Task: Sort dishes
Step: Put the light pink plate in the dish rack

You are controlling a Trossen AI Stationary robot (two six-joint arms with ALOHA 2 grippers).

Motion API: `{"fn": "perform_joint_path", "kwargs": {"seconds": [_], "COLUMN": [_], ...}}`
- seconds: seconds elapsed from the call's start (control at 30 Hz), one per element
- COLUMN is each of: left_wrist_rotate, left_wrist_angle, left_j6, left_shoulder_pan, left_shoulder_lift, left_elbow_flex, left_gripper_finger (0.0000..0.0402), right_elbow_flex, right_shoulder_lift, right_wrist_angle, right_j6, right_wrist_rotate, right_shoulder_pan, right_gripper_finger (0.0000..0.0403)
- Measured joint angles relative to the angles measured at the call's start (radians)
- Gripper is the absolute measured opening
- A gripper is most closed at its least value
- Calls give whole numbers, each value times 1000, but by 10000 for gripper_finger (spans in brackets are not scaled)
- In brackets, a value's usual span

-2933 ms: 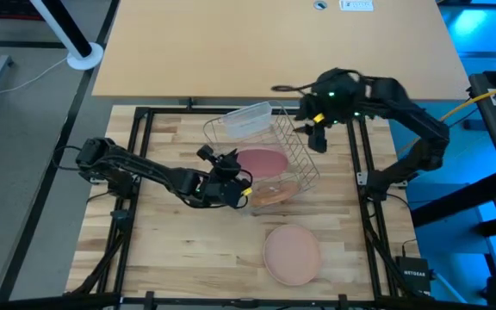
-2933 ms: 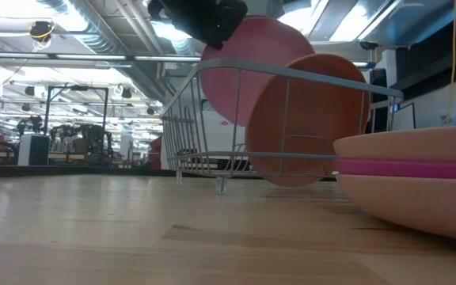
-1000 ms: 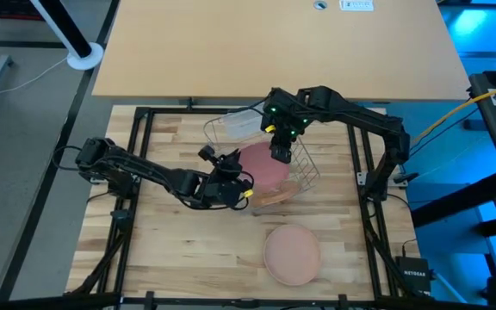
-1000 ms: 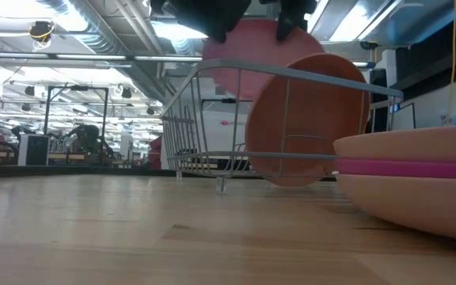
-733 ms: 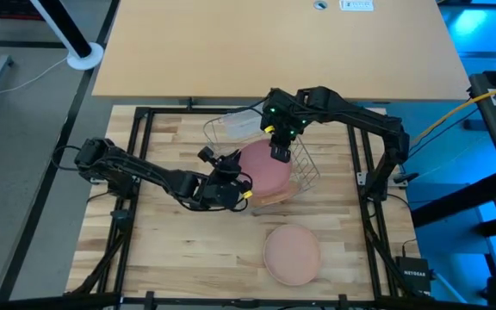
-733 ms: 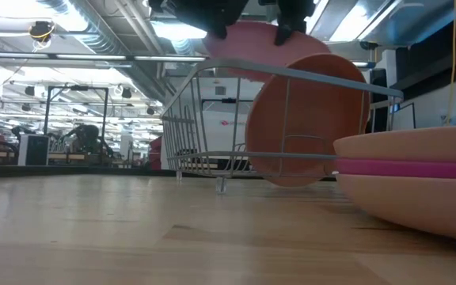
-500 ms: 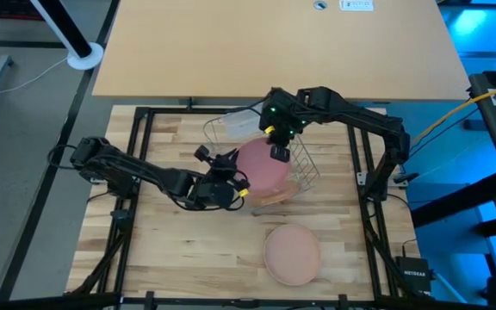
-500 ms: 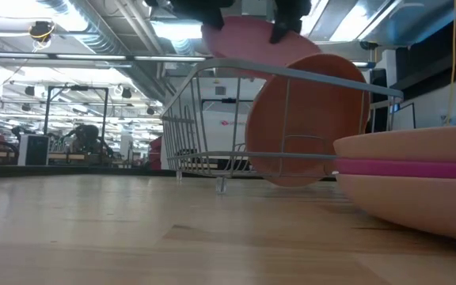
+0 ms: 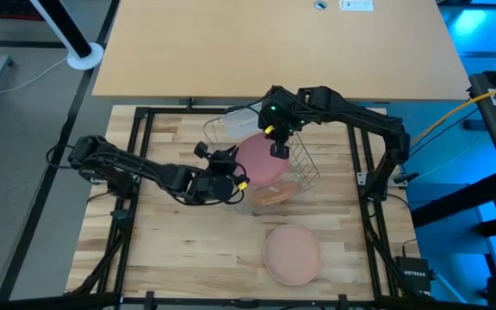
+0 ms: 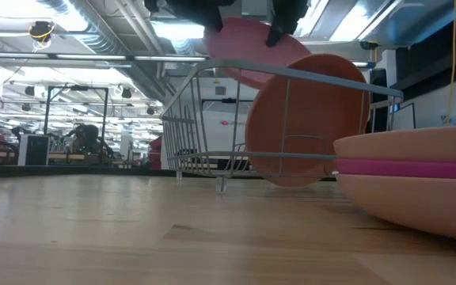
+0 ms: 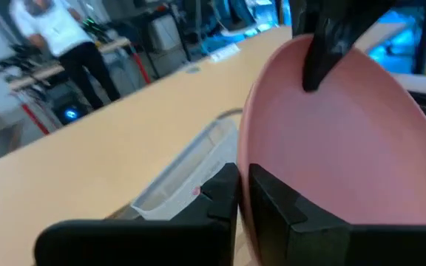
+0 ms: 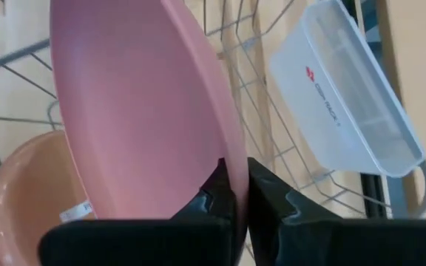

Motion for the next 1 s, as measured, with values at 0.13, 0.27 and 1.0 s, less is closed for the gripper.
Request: {"fn": "perform_joint_path", "kwargs": {"seconds": [0.13, 0.27, 1.0], "left_wrist_rotate": [74, 93, 162], "left_wrist_angle": [-40, -43, -64], "left_j6": [-7, -13, -19], "left_shoulder_pan": [37, 63, 81], "left_shoulder_lift": [-2, -2, 1], "left_elbow_flex": [0, 0, 0], "left_gripper_finger": [22, 22, 2], "right_elbow_flex": [-1, -1, 0], "right_shoulder_lift": [0, 1, 0], "right_wrist_angle": [-9, -18, 1], "right_j6": [2, 6, 5], "right_wrist_rotate": [26, 56, 82], "right_shoulder_pan": [22, 49, 78], "right_gripper_finger": [19, 17, 88]}}
